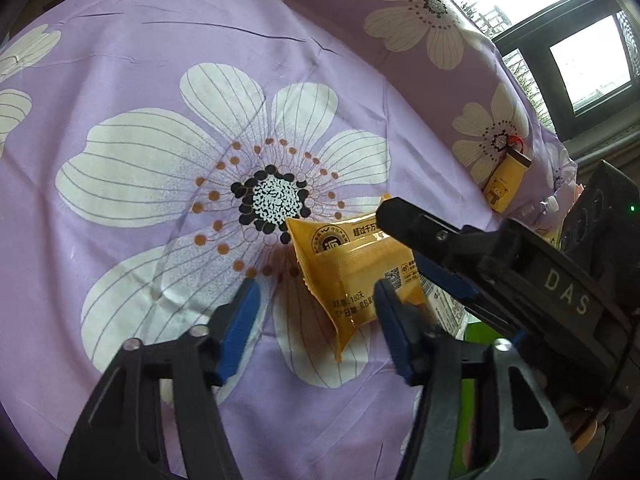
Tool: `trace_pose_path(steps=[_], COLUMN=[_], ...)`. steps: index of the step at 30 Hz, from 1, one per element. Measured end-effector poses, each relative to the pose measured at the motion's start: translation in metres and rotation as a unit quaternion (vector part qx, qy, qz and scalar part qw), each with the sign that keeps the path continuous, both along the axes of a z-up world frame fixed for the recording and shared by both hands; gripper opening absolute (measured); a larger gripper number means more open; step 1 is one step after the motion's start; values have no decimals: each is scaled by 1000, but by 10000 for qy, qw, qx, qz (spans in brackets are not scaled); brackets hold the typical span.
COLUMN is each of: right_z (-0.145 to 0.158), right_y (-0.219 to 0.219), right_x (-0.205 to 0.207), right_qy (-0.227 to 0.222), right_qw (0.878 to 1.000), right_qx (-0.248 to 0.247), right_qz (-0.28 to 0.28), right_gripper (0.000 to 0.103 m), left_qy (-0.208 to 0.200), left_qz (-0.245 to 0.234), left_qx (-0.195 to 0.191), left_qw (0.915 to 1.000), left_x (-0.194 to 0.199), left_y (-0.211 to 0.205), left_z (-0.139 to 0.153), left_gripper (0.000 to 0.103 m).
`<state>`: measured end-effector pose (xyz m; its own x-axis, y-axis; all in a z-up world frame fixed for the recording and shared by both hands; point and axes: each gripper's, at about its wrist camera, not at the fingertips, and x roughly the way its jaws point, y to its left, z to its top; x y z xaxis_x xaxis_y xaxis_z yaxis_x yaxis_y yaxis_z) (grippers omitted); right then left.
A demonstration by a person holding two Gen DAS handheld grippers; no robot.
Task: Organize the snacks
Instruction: 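Lift the orange cake pack and carry it over the green box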
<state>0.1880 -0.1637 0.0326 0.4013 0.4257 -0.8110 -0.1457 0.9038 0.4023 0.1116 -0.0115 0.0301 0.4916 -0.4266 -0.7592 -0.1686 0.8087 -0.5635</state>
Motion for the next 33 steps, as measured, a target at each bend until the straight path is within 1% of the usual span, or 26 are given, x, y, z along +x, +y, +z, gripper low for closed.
trace_pose_path(steps=[1,2,3,4,5,6,7,11,15,17,20,23,26,28,31,33], right_z=[-5,-9,-11,-13,-14,-15,-14,-6,16,24,35,48,62,65,65,67], right_y=[0,0,1,4,7,7,6,0,-16,-28,-47,-66,-85,-102,-129,-145], right_x=[1,2,0,-2,-4,-6,-9,-24,-51,-67,-92,-110,-126,-140,-152,-157], right_qy=[88,135,95,50,36,31,24,82,-185,-283,-412,-493,-645,-763,-683,-728], right_qw=[9999,9998,9999,9999,9997,9998,9999,9999,9993,9981,9963,9941,9915,9887,9846,9817], right_qx=[83,103,23,-84,-141,-70,-55,93,304,466,563,601,578,629,682,649], right_qz=[49,79,96,141,182,183,159,68,-149,-299,-510,-757,-971,-1123,-1457,-1638], right_gripper=[64,63,61,58,57,57,54,52,52,52,52,52,52,52,52,52], left_qy=[-20,-67,-92,-58,-82,-103,-96,-235,-603,-700,-878,-974,-1135,-1201,-1201,-1269], left_qz=[-26,-51,-78,-115,-139,-161,-183,-308,-498,-642,-907,-1114,-1472,-1681,-1924,-2100], left_qx=[-71,-193,-282,-247,-177,-108,-71,-2,66,76,144,95,127,184,108,102], left_qw=[10000,9998,9995,9996,9997,9998,9998,9992,9969,9954,9919,9889,9825,9783,9739,9694], left_x=[1,1,1,1,0,-2,-4,-18,-38,-49,-64,-71,-80,-86,-87,-86], left_y=[-1,-2,-3,-6,-9,-10,-11,-16,-30,-40,-59,-76,-98,-115,-138,-154], left_z=[-2,-2,-2,-2,-1,1,3,18,39,48,62,75,86,88,87,89], left_gripper=[39,36,34,31,31,31,30,30,30,30,30,30,30,30,30,30])
